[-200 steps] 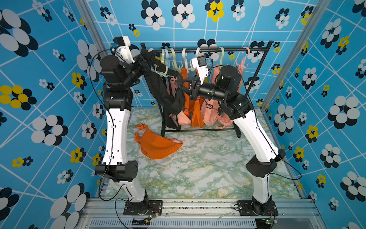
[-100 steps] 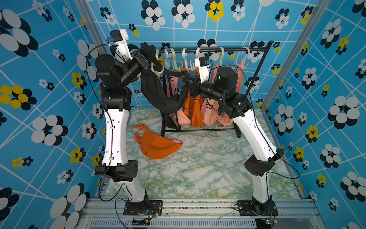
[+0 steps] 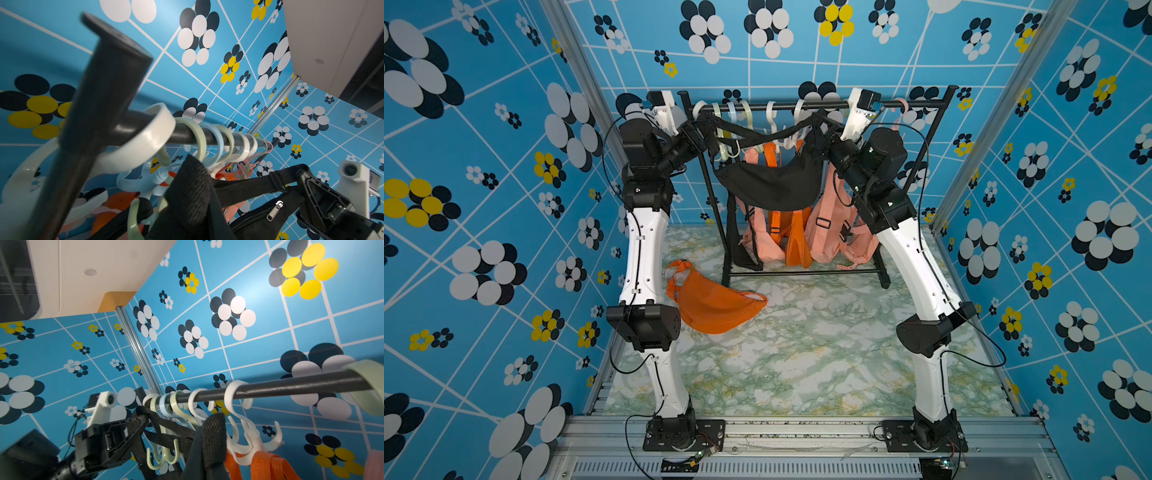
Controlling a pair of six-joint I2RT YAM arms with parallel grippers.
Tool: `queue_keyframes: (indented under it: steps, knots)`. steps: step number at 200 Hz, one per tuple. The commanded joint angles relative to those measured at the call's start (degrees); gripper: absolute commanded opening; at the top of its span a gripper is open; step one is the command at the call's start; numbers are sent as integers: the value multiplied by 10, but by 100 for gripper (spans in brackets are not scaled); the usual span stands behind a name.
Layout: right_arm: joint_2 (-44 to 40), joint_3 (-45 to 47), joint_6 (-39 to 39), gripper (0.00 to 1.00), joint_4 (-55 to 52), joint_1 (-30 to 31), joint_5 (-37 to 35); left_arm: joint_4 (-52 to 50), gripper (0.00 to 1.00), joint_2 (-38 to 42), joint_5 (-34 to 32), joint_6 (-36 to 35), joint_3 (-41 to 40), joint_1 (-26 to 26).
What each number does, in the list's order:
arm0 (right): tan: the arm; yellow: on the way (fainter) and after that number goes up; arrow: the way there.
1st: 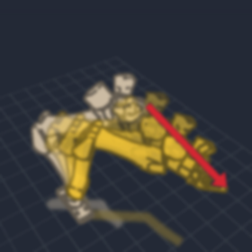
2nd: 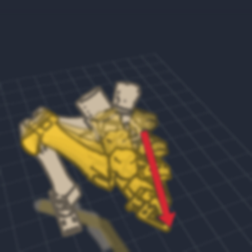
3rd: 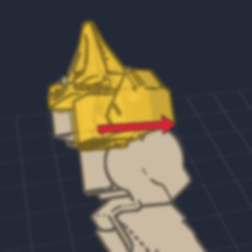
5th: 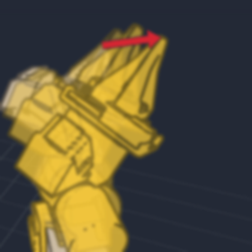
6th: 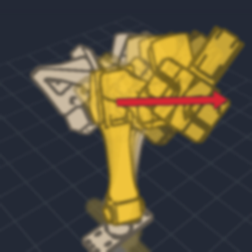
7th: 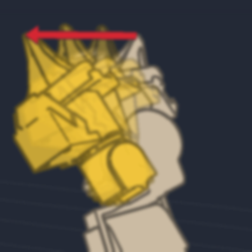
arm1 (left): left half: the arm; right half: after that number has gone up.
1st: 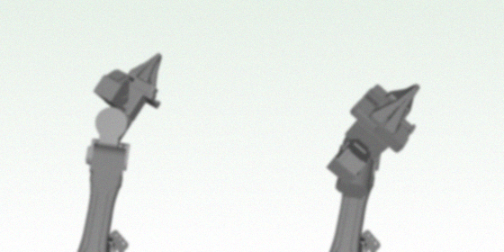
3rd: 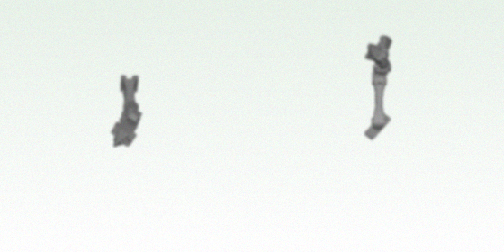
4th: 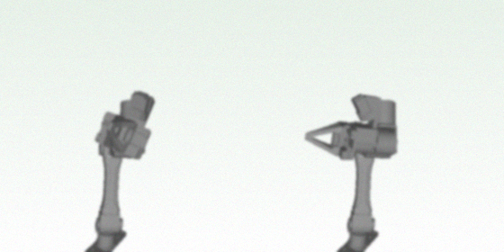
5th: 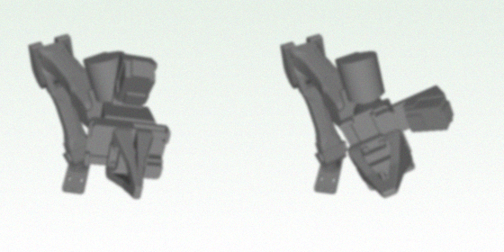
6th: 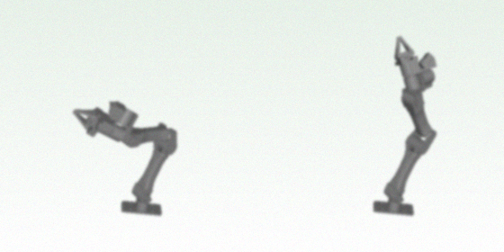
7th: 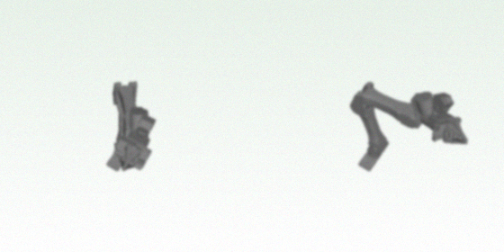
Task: Take the bag off the hook
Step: Pick up the bag from the hook.
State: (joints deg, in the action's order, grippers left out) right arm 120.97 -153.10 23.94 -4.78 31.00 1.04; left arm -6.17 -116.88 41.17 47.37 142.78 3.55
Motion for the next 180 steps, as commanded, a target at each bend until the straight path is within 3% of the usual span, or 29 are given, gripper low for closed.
queue_keyframes:
  steps: [1, 71, 111, 140, 180]
  knots:
    - [-12, -22, 14, 0, 74, 8, 44, 30, 12, -10, 9, 29, 49, 13]
    - [-26, -22, -9, 0, 63, 43, 143, 48, 12, -2, -19, 45, 90, 16]
    - [-70, 20, -36, 0, 11, 68, 197, 72, 8, 39, 21, 79, 67, 16]
    - [-135, 109, -110, 0, -40, 104, 198, 123, 8, 160, 20, 55, -111, 16]
    - [-218, 259, -182, 0, -74, 158, 201, 87, 10, 392, -73, -74, -372, 16]
